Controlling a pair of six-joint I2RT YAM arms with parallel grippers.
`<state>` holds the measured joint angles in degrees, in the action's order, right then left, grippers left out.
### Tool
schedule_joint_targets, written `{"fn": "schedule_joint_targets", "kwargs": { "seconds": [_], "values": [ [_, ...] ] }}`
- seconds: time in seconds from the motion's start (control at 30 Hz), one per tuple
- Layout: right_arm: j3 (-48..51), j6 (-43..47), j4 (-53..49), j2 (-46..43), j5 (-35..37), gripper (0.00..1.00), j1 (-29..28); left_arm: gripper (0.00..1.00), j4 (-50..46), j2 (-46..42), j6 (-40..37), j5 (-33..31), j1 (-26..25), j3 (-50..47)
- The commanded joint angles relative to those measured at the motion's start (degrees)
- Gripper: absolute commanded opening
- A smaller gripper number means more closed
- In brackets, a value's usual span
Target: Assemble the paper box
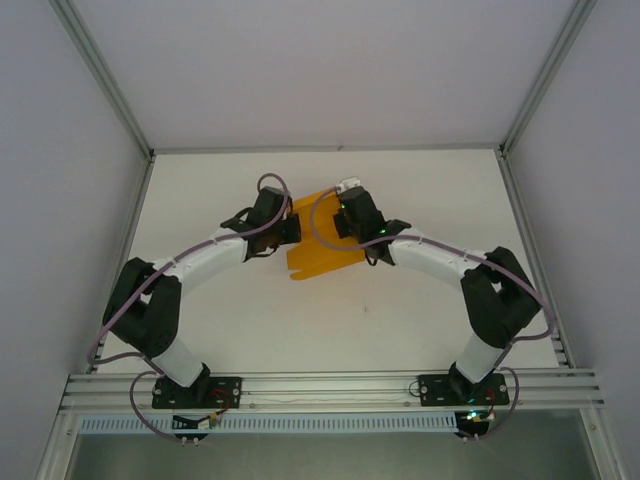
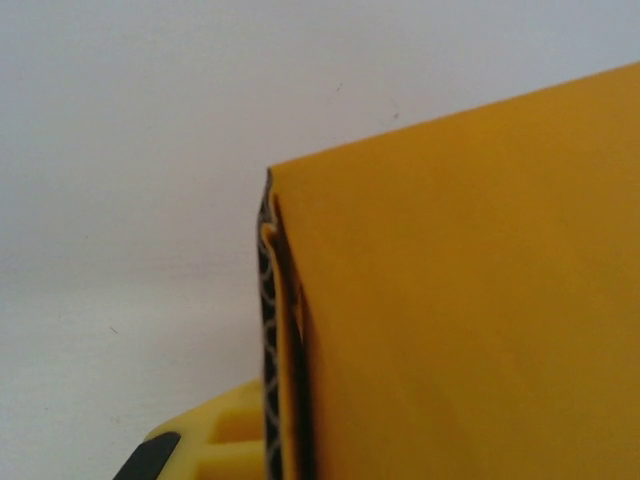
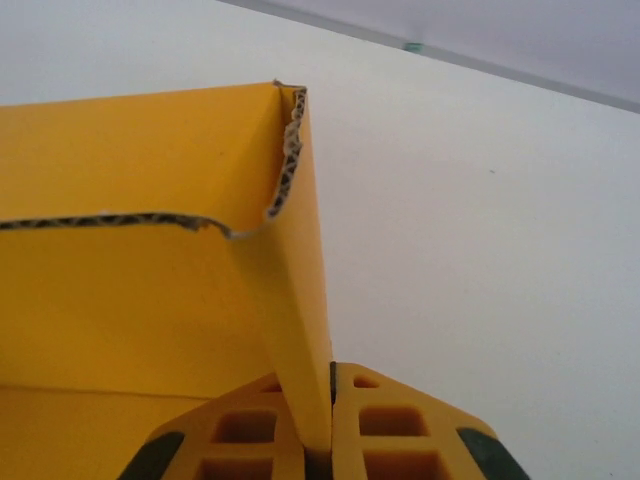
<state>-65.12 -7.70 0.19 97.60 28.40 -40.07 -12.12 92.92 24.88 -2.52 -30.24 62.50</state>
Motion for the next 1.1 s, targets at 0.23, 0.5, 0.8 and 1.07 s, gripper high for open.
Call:
{"fn": "schedule_joint_targets", "kwargs": {
  "seconds": [0.23,0.5,0.8,1.07],
  "values": [
    [-4.9,-14.1,-3.8,9.1,31.2,0.0,0.7,0.0,-5.4,3.0,7.6,-3.2,-0.3,3.7],
    [-9.1,-17.0,-7.8,13.0,37.0,0.0,0.8,0.0,-12.4,4.8,17.0,-13.1,-0.3,5.9],
    [-3.9,-12.6,1.6,9.4,26.6,0.0,1.1,0.0,-10.6,4.6,13.6,-11.2,-0.3,5.8],
    [4.0,0.1,14.8,3.8,9.2,0.31,1.3,0.0,-7.5,4.8,9.5,-5.8,-0.2,5.4]
  ]
}}
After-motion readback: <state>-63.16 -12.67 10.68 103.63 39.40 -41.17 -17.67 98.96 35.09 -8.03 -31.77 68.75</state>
